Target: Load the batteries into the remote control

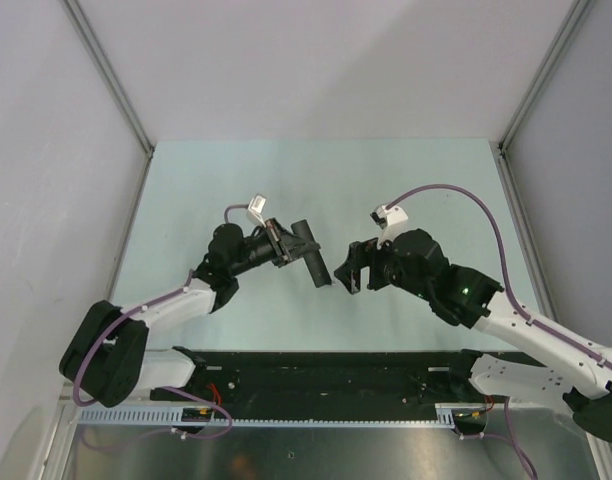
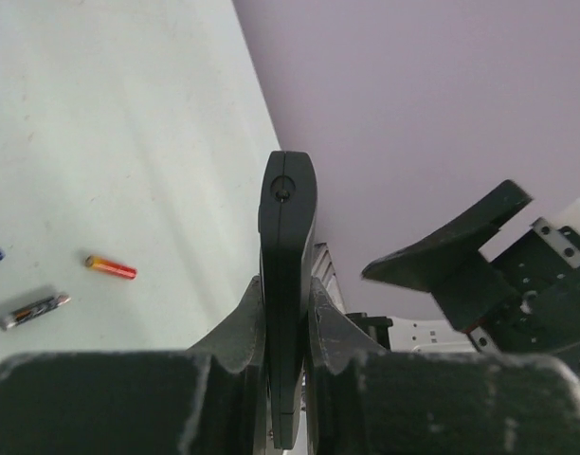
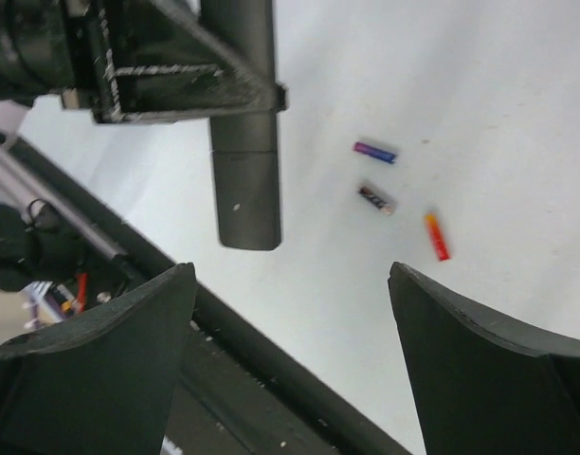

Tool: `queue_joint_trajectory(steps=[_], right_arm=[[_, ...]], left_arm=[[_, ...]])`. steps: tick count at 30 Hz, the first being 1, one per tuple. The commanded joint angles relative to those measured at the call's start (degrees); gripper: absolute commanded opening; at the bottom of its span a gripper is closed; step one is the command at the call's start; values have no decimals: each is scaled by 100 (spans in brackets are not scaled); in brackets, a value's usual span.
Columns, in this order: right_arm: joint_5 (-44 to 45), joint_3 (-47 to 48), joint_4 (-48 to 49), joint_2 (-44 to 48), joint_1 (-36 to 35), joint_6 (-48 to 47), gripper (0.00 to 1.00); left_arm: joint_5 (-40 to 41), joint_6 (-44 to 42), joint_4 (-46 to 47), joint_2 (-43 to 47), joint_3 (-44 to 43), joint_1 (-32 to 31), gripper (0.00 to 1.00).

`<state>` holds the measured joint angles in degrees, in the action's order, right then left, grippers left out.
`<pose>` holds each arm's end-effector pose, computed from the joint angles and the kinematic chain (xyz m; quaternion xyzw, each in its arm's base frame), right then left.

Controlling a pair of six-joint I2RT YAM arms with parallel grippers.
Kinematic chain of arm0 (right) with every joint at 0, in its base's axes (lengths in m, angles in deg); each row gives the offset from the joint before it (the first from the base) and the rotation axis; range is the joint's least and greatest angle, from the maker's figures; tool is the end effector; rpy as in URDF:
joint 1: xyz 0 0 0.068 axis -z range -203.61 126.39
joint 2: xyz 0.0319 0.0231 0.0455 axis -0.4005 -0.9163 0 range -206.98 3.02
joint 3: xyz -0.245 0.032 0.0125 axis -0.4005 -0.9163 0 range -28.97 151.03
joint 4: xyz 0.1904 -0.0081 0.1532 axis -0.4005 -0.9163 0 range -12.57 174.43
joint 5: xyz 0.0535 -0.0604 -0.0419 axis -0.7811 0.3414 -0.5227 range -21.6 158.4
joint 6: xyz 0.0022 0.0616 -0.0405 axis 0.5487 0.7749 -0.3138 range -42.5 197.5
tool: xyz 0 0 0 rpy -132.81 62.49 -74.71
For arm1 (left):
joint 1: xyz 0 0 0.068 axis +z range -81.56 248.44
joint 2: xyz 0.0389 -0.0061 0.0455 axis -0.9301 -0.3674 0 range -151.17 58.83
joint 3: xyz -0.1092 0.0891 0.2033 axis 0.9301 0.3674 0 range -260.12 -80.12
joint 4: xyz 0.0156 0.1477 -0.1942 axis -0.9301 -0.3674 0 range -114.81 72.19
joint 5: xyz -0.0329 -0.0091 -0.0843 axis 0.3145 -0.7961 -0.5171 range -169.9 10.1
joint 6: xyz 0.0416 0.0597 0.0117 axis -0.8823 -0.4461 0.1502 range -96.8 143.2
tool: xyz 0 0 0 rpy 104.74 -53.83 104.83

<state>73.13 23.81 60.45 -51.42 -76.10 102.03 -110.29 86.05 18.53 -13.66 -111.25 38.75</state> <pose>0.1454 0.1812 0.3016 -0.1830 0.8259 0.3040 0.4381 0.2321 -0.1683 0.2241 -0.0333 0.7325 -0.6047 0.3109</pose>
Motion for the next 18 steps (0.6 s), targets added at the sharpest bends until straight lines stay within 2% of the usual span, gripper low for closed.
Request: queue_joint_trajectory(steps=[1, 6, 9, 18], right_arm=[[994, 216, -18, 47, -33, -107, 88], [890, 216, -9, -154, -42, -116, 89], [723, 216, 78, -304, -86, -19, 89], [-51, 216, 561, -515, -60, 420, 90]], left_arm=[[550, 35, 75, 277, 301, -1, 0], [622, -10, 268, 455, 371, 7, 0], [500, 262, 574, 324, 389, 7, 0], [77, 280, 1332, -11, 319, -318, 0]])
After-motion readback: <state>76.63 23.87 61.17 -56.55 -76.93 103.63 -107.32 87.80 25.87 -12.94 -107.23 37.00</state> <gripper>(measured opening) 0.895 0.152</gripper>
